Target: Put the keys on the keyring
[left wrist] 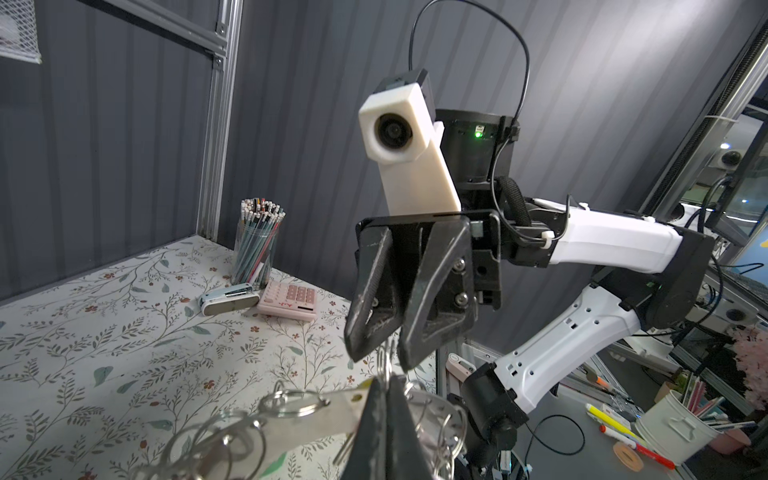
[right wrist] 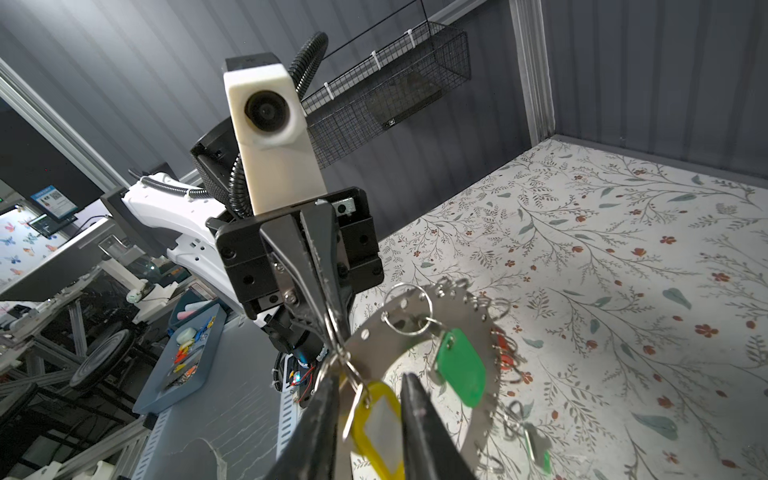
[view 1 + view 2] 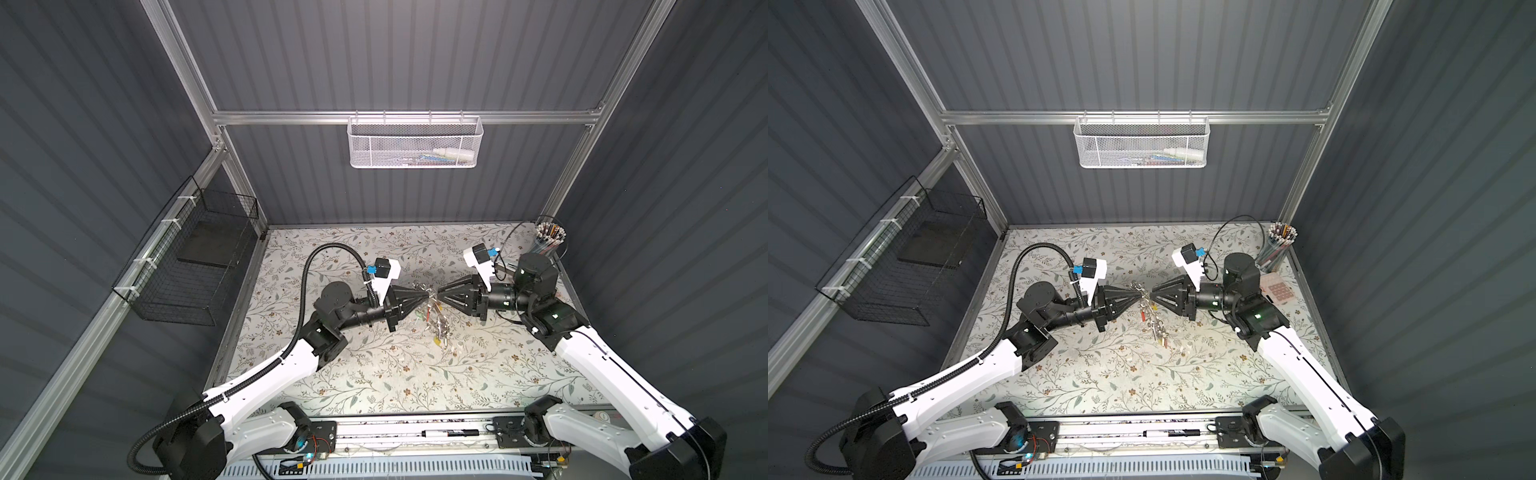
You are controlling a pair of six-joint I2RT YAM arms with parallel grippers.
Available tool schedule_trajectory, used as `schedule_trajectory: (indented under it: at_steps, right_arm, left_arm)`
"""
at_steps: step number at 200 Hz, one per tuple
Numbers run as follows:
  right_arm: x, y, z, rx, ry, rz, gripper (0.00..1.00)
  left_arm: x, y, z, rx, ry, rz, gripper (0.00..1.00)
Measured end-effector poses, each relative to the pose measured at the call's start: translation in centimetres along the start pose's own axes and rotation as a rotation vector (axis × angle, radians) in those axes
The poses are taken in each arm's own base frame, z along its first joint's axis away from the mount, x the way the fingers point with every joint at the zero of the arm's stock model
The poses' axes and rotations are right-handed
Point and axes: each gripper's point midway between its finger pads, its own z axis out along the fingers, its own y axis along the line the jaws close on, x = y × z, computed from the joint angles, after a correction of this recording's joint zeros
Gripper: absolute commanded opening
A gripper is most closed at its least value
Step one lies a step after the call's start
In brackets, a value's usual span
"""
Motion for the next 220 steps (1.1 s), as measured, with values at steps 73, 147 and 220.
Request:
schedule_trajectory:
  at_steps: [73,147,220]
  right_arm:
    - [-0.6,-0.4,0.5,-0.006,-0.001,-0.005,0.27]
    - [-0.6,-0.1,0.9,-0.033,-0.002,-0.004,0.08]
    - [0.4,-1.1,1.0,-0.003,0.001,0.011,0.04]
  left_arm:
    - [-0.9,-0.1,0.3,0.016,-0.053,0.008,0.00]
    - [-1.1,0.6,0.6,-0.005,-0.081,0.014,0.00]
    - [-0.4,1.7,1.0,-0.027,-0.089,-0.022,0.00]
